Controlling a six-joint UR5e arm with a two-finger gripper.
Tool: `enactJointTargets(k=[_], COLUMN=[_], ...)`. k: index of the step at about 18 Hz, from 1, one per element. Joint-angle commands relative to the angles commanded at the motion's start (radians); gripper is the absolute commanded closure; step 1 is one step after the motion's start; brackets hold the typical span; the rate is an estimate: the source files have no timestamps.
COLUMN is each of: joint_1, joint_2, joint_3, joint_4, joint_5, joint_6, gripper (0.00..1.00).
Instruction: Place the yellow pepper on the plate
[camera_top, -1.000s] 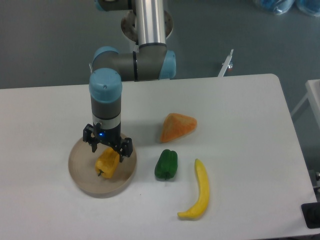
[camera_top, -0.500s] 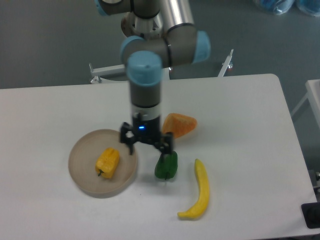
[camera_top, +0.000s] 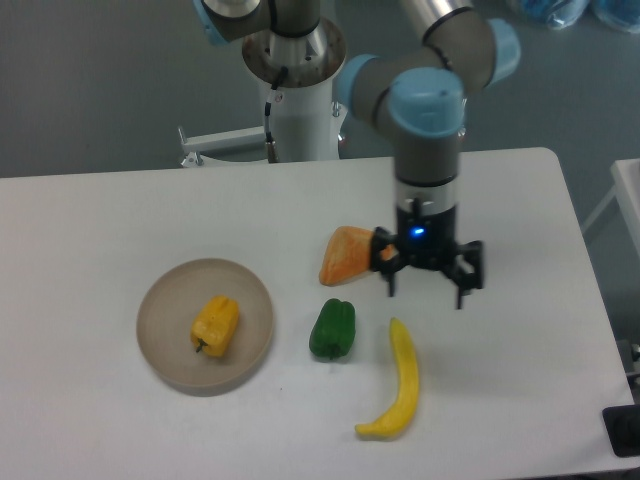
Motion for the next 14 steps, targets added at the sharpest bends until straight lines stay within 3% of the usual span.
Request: enactJointTargets(k=[14], joint_1=[0.017], joint_2=[-0.023], joint_3=[-0.012], joint_4=[0.009], joint_5=[0.040], joint_6=[0.074], gripper=[0.00])
